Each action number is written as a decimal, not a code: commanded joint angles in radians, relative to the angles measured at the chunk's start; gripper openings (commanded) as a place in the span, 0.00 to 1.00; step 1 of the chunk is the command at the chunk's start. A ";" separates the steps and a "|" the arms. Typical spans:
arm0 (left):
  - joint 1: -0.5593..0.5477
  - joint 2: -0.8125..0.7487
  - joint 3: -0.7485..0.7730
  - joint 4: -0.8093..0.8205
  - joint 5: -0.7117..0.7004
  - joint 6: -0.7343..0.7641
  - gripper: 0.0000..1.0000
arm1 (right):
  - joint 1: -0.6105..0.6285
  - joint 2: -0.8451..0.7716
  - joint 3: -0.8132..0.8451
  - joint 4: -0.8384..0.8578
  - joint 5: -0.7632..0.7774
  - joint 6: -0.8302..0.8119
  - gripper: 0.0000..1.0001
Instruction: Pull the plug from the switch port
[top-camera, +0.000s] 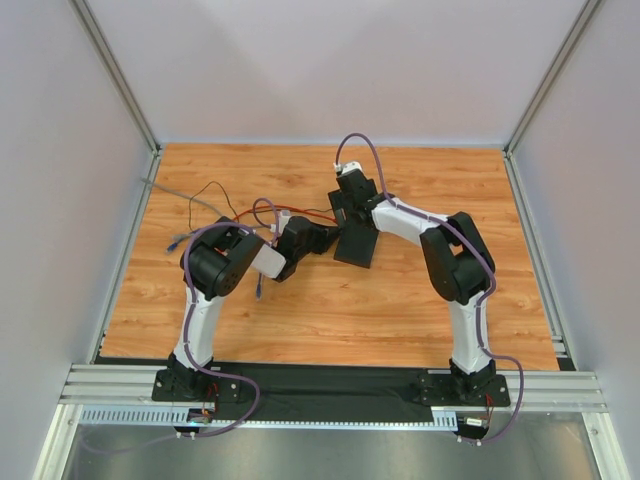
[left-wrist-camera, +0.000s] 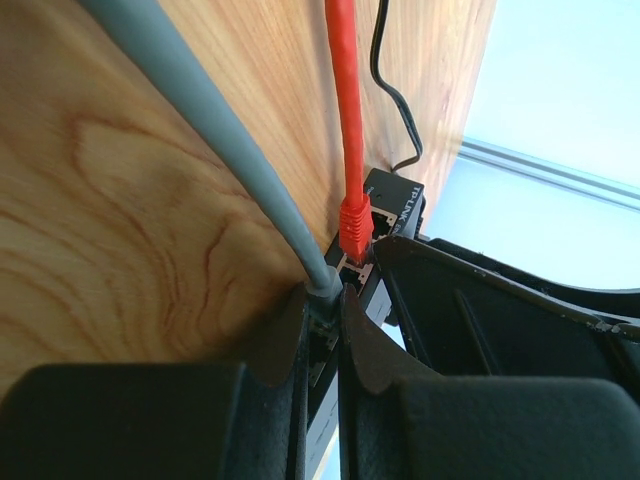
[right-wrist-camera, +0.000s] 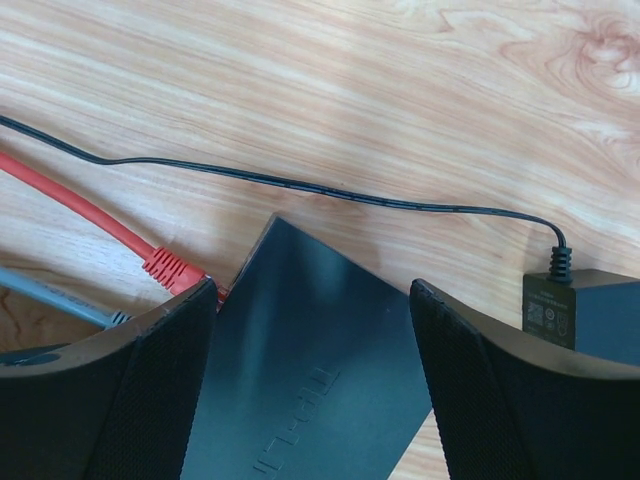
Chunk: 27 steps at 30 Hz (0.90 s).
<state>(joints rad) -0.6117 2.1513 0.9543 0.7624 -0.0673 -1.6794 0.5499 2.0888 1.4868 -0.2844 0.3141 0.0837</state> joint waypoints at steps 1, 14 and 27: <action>0.007 -0.005 -0.034 -0.067 -0.066 0.079 0.00 | 0.012 0.021 -0.023 -0.098 -0.012 -0.081 0.79; 0.058 -0.027 -0.060 -0.061 -0.092 0.150 0.00 | 0.022 -0.007 -0.079 -0.044 -0.081 -0.167 0.78; 0.010 -0.034 -0.040 -0.095 -0.106 0.153 0.00 | 0.053 -0.095 -0.069 0.030 -0.007 -0.067 0.85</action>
<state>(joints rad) -0.6037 2.1296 0.9249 0.7776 -0.0910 -1.5974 0.5953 2.0453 1.4208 -0.2276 0.2985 0.0147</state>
